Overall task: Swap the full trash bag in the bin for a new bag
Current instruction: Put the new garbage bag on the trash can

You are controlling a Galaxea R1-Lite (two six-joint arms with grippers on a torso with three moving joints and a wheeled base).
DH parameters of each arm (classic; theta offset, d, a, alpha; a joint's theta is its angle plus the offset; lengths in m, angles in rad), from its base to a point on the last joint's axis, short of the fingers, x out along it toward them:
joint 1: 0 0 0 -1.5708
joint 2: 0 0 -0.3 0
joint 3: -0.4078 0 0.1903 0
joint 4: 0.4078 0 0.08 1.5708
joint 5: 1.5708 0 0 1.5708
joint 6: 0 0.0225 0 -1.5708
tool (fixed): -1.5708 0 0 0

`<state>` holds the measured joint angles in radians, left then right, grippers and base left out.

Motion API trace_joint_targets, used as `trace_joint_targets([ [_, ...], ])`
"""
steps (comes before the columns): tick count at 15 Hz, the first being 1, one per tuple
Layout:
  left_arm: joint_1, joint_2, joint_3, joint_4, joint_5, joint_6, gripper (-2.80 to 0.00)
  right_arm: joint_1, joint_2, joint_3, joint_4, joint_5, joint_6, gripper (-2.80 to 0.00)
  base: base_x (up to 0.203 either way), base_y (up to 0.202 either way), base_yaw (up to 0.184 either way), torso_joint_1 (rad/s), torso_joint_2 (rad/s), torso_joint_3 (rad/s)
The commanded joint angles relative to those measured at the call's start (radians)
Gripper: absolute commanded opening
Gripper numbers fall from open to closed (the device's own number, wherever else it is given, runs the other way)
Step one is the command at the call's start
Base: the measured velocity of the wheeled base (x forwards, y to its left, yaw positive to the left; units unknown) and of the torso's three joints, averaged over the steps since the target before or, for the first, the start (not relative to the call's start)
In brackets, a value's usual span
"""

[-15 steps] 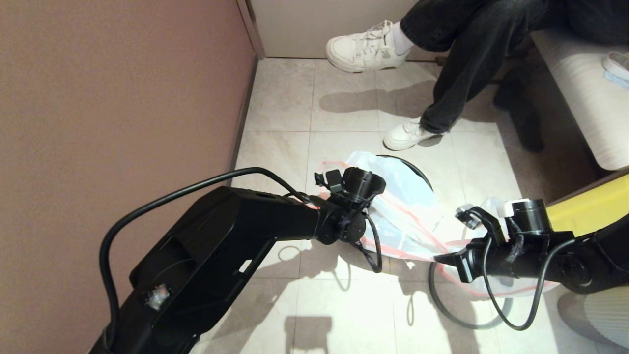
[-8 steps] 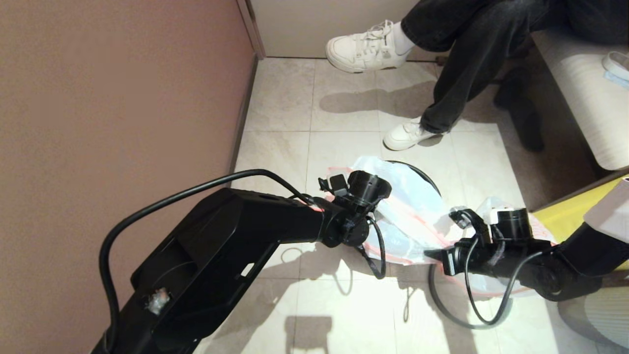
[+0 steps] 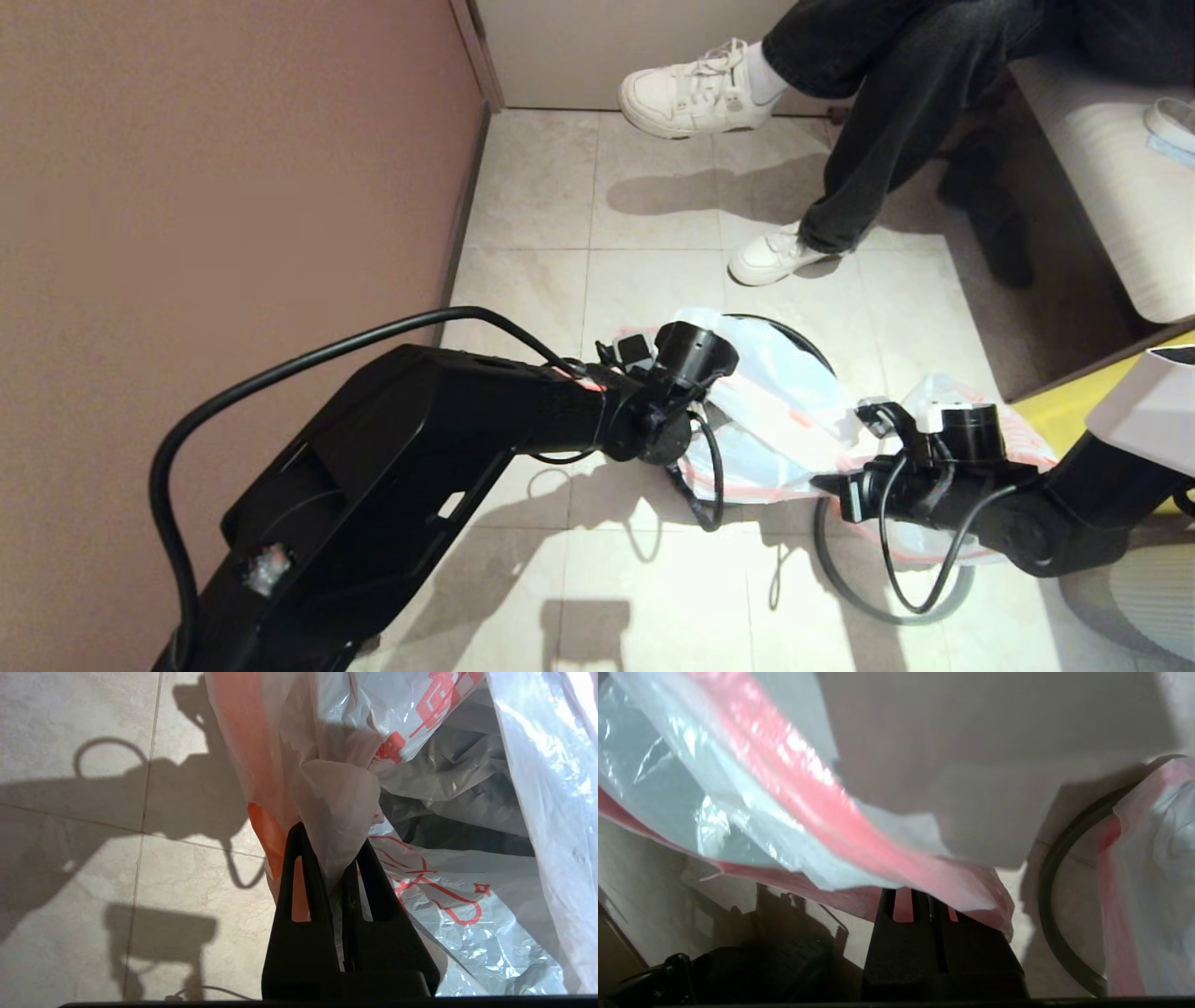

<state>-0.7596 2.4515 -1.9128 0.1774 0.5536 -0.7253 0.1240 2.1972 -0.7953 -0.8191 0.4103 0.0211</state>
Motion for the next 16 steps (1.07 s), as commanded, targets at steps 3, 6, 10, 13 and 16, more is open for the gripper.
trace_joint_targets([
  [3, -0.016, -0.018, 0.064, 0.001, -0.036, -0.006, -2.80, -0.011, 0.024, -0.030, -0.003, -0.051, 0.003, -2.80, 0.000, 0.000, 0.000, 0.000, 0.00, 0.000],
  [6, -0.029, -0.019, 0.103, -0.004, -0.048, -0.006, -2.80, -0.013, 0.058, -0.082, -0.020, -0.165, 0.046, -2.80, 0.000, 0.000, 0.000, 0.000, 0.00, 0.000],
  [10, -0.048, -0.041, 0.152, -0.011, -0.123, -0.006, -2.80, -0.023, 0.078, -0.143, -0.105, -0.263, 0.196, -2.80, 0.000, 0.000, 0.000, 0.000, 0.00, 0.000],
  [13, -0.070, -0.040, 0.179, -0.009, -0.153, -0.004, -2.80, -0.037, 0.074, -0.159, -0.192, -0.294, 0.299, -2.80, 0.000, 0.000, 0.000, 0.000, 0.00, 0.000],
  [16, -0.075, -0.037, 0.179, -0.006, -0.167, 0.001, -2.80, -0.044, 0.031, -0.152, -0.201, -0.291, 0.337, -2.80, 0.000, 0.000, 0.000, 0.000, 0.00, 0.000],
])
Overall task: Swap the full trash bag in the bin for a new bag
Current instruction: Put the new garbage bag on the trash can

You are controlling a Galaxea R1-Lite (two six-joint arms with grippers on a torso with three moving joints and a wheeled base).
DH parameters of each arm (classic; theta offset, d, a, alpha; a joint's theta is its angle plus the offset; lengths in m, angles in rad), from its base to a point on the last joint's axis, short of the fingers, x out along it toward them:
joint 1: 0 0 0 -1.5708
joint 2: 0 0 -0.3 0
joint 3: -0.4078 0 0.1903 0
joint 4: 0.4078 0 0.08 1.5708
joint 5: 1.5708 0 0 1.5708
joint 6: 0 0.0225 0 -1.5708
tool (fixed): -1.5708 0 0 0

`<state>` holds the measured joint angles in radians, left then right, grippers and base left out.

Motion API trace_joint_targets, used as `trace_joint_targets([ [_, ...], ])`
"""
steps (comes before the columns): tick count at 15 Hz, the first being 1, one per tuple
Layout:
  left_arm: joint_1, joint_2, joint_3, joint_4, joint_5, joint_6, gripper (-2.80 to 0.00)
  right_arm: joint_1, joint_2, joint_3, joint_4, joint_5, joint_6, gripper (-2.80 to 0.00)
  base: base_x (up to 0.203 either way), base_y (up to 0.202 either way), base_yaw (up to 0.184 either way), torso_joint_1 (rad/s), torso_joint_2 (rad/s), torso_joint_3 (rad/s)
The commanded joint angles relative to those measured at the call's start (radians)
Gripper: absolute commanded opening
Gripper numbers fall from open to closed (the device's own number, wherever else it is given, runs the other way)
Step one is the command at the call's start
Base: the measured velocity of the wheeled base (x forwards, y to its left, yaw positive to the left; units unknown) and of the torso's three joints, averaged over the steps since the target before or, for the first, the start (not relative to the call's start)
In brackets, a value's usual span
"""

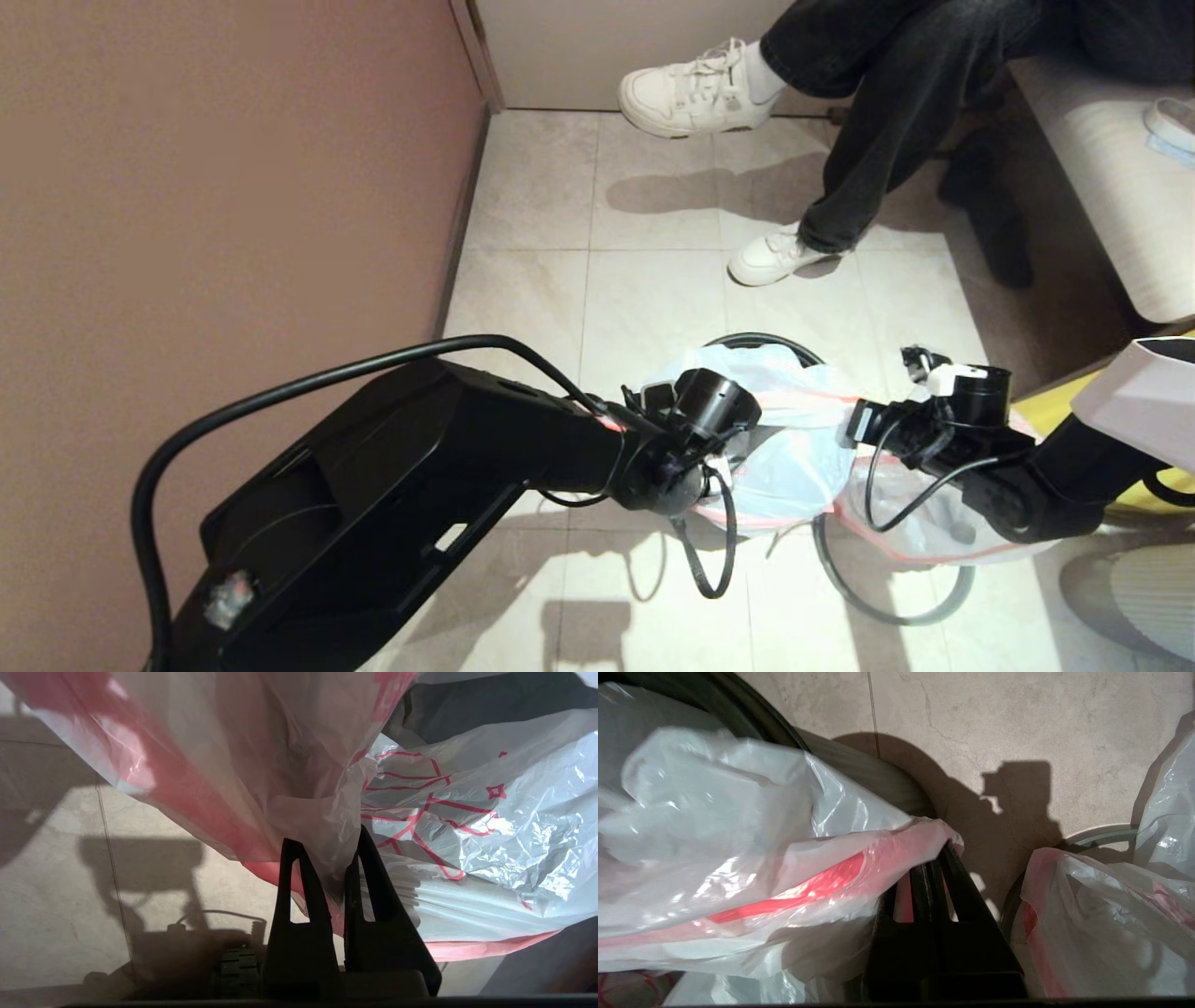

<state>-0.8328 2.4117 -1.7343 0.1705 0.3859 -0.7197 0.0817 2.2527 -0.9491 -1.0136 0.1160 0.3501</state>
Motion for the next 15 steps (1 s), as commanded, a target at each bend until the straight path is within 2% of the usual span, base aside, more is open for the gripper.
trace_joint_targets([
  [1, -0.003, 0.003, 0.002, 0.003, 0.001, -0.003, -2.80, -0.002, -0.041, 0.002, -0.006, 0.004, 0.029, -2.80, 0.000, 0.000, 0.000, 0.000, 0.00, 0.000],
  [4, -0.030, 0.002, 0.017, 0.004, -0.002, 0.005, -2.80, -0.006, -0.072, 0.001, -0.005, 0.006, 0.060, -2.80, 0.000, 0.000, 0.000, 0.000, 0.00, 0.000],
  [7, -0.039, -0.001, 0.024, 0.003, -0.061, 0.040, -2.80, -0.005, -0.078, 0.008, 0.004, 0.036, 0.061, -2.80, 0.000, 0.000, 0.000, 0.000, 0.00, 0.000],
  [11, -0.018, 0.001, 0.017, -0.003, -0.057, 0.060, -2.80, -0.005, -0.099, 0.006, 0.073, 0.074, 0.055, -2.80, 0.000, 0.000, 0.000, 0.000, 0.00, 0.000],
  [14, 0.004, 0.010, -0.018, -0.006, -0.003, 0.059, -2.80, -0.007, -0.146, 0.010, 0.077, 0.074, 0.058, -2.80, 0.000, 0.000, 0.000, 0.000, 0.00, 0.000],
  [15, 0.014, 0.022, -0.046, -0.010, 0.050, 0.058, -2.80, -0.007, -0.180, 0.010, 0.086, 0.073, 0.058, -2.80, 0.000, 0.000, 0.000, 0.000, 0.00, 0.000],
])
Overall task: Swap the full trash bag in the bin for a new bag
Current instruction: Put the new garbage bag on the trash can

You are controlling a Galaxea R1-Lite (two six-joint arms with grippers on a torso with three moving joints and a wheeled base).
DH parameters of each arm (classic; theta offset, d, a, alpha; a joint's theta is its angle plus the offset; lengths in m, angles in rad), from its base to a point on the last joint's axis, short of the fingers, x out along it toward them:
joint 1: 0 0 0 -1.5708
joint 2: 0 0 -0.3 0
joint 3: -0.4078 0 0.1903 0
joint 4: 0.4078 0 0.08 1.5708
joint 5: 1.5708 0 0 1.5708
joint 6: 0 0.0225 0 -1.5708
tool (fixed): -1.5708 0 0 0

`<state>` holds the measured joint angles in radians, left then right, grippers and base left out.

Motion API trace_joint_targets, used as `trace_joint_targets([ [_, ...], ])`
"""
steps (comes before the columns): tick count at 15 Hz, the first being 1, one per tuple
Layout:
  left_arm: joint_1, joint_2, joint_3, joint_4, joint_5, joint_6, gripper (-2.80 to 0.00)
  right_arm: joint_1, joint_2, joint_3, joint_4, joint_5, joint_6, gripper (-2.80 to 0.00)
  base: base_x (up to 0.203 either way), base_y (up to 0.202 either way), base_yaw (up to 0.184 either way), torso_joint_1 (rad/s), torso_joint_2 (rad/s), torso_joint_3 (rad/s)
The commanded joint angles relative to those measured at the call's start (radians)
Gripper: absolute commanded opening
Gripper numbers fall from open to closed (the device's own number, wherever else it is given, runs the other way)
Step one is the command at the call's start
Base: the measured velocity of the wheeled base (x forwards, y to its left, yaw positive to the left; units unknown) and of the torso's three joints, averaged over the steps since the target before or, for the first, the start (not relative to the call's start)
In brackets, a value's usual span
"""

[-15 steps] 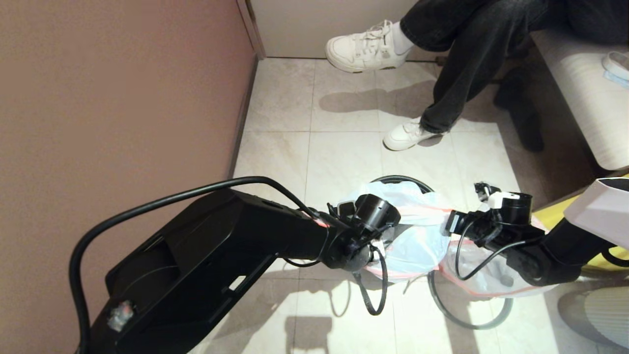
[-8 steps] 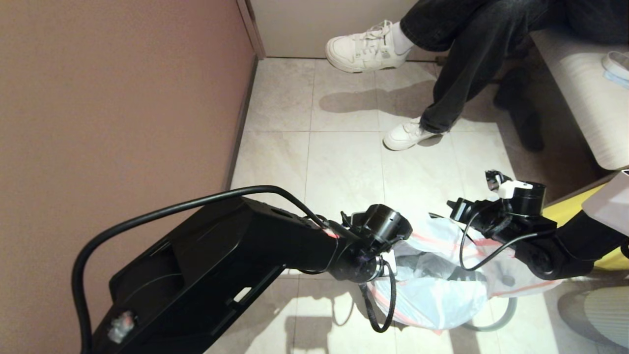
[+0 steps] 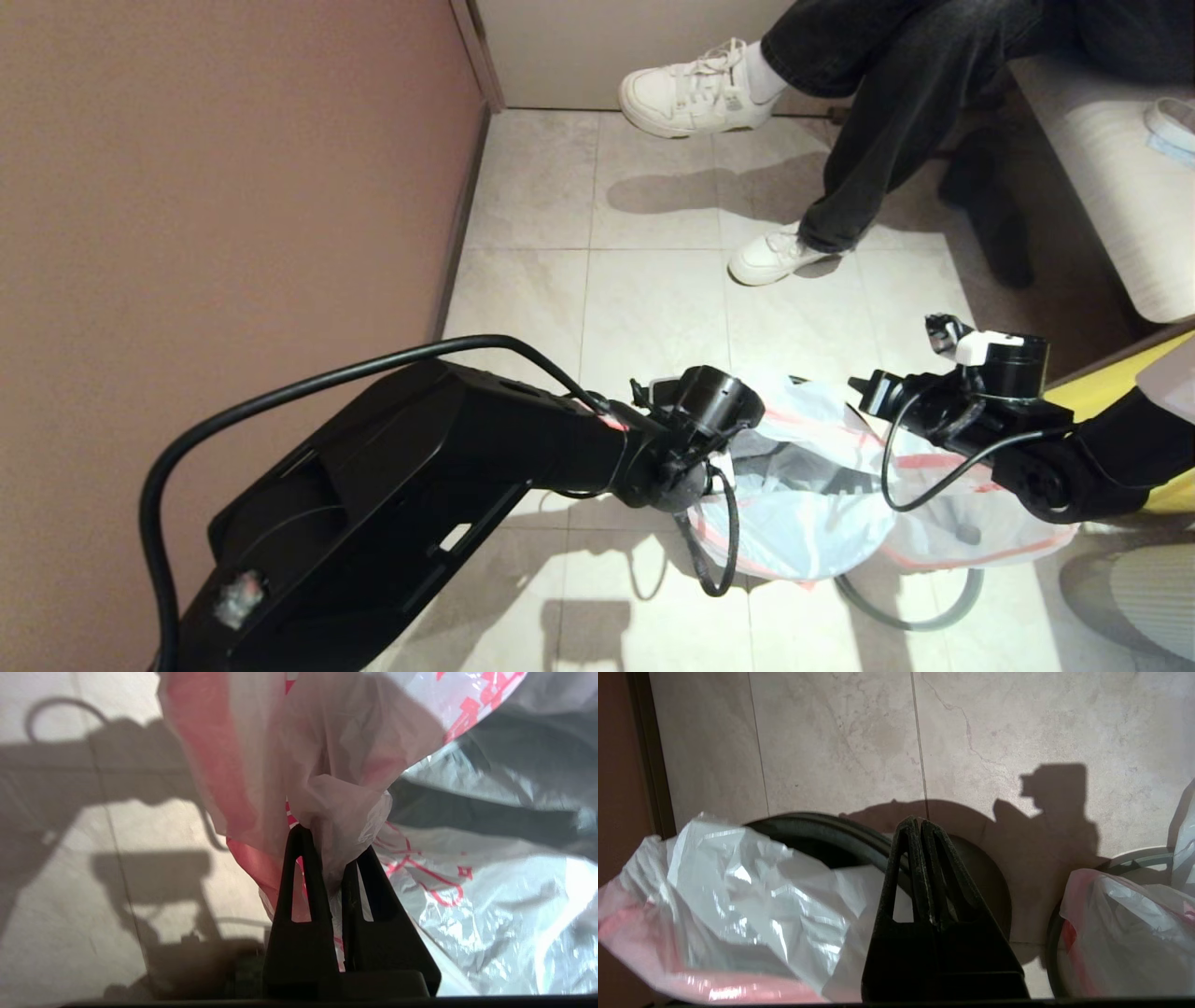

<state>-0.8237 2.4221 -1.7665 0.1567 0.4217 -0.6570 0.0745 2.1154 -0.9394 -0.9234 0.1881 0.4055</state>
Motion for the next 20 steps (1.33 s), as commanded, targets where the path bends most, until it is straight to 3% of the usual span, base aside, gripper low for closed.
trace_joint_targets([
  [1, 0.010, 0.014, -0.019, -0.007, 0.022, -0.005, -2.80, 0.000, -0.079, -0.001, 0.027, 0.000, 0.000, -2.80, 0.000, 0.000, 0.000, 0.000, 0.00, 0.000],
  [3, 0.018, 0.015, -0.034, -0.031, 0.037, -0.004, -2.80, 0.002, -0.137, -0.004, 0.140, 0.000, -0.044, -2.80, 0.000, 0.000, 0.000, 0.000, 0.00, 0.000],
  [10, 0.043, 0.035, -0.085, -0.048, 0.052, -0.007, -2.80, 0.037, -0.198, -0.006, 0.524, 0.016, -0.359, -2.80, 0.000, 0.000, 0.000, 0.000, 0.00, 0.000],
  [16, 0.055, 0.029, -0.091, -0.046, 0.055, -0.016, -2.80, 0.054, -0.163, 0.002, 0.516, 0.019, -0.371, -2.80, 0.000, 0.000, 0.000, 0.000, 0.00, 0.000],
  [20, 0.051, 0.031, -0.091, -0.046, 0.054, -0.018, -2.80, 0.059, -0.084, 0.014, 0.384, 0.018, -0.340, -2.80, 0.000, 0.000, 0.000, 0.000, 0.00, 0.000],
])
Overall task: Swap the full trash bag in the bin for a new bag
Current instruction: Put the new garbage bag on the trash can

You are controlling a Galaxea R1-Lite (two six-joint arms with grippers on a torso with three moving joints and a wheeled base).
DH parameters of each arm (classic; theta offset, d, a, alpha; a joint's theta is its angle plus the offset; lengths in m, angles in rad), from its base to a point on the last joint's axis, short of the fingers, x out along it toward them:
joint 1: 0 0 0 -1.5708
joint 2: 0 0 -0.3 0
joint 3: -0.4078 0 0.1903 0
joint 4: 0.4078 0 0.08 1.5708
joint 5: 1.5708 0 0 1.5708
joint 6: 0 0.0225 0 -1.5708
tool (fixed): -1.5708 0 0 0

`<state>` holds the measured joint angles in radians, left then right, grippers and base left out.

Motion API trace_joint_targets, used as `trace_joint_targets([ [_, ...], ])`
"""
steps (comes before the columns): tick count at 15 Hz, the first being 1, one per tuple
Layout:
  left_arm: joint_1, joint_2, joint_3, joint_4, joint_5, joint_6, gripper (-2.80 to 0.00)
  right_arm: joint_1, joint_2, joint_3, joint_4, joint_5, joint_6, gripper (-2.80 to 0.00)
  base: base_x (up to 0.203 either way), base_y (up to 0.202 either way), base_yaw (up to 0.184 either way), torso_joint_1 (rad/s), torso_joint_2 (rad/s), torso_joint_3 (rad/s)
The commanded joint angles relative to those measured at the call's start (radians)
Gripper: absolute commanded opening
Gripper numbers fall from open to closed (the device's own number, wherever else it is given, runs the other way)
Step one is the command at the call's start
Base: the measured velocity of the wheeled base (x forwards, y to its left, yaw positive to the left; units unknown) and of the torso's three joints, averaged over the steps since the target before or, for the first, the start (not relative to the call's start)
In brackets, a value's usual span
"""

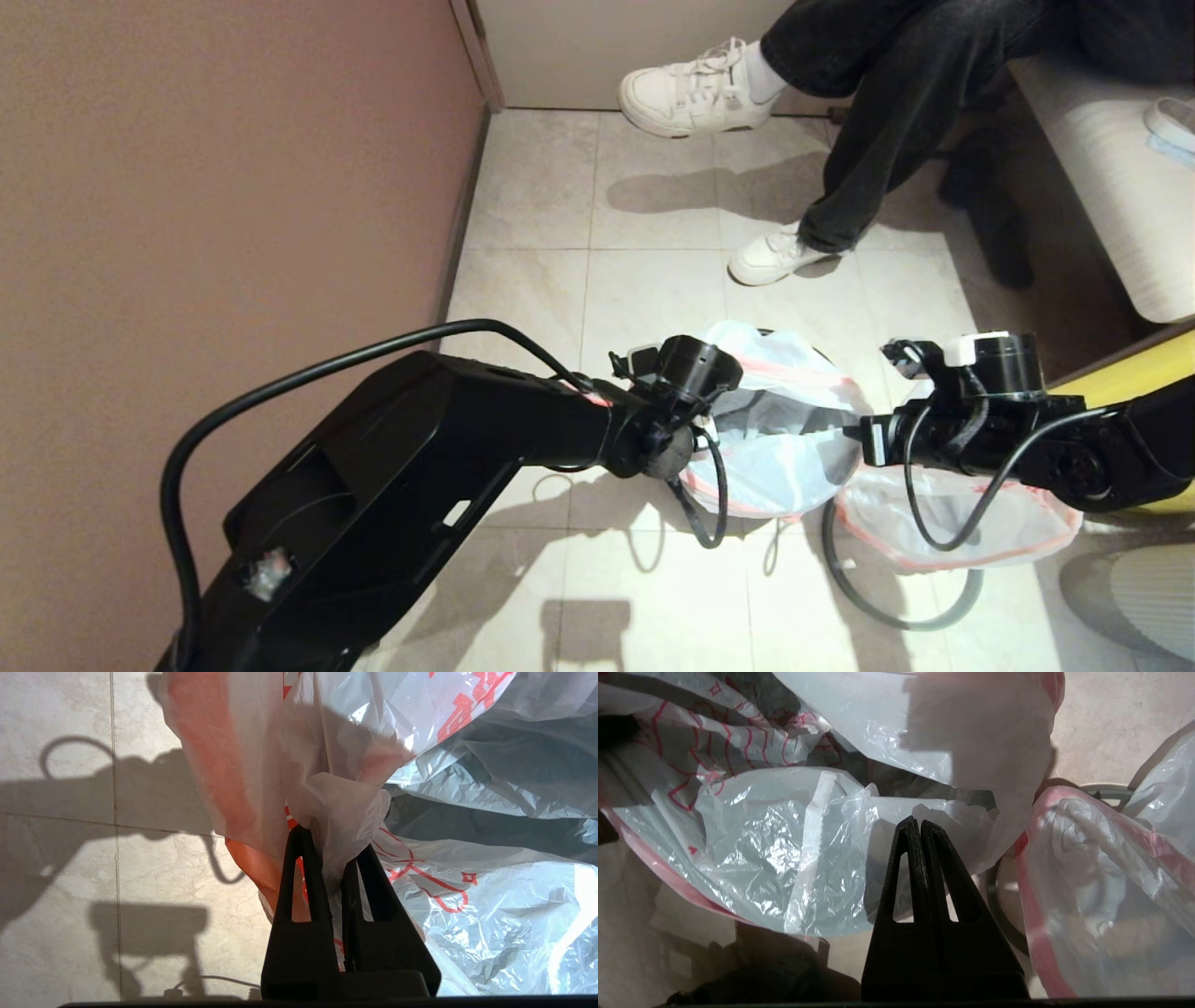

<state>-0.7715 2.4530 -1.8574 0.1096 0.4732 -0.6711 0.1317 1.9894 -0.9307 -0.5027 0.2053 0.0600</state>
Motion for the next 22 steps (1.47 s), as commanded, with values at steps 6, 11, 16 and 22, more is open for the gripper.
trace_joint_targets([
  [6, -0.017, -0.005, 0.006, 0.007, 0.002, -0.018, -2.80, -0.003, 0.131, 0.042, -0.452, -0.085, 0.115, -2.80, 0.000, 0.000, 0.000, 0.000, 0.00, 0.000],
  [11, -0.017, -0.005, 0.007, 0.009, 0.001, -0.017, -2.80, -0.002, 0.173, 0.033, -0.539, -0.156, 0.118, -2.80, 0.000, 0.000, 0.000, 0.000, 0.00, 0.000],
  [16, -0.040, -0.020, 0.038, 0.008, -0.010, -0.016, -2.80, -0.001, 0.201, 0.029, -0.535, -0.155, 0.119, -2.80, 0.000, 0.000, 0.000, 0.000, 0.00, 0.000],
  [22, -0.051, -0.012, 0.065, 0.009, -0.045, -0.013, -2.80, -0.015, 0.179, -0.002, -0.545, -0.198, 0.166, -2.80, 0.000, 0.000, 0.000, 0.000, 0.00, 0.000],
])
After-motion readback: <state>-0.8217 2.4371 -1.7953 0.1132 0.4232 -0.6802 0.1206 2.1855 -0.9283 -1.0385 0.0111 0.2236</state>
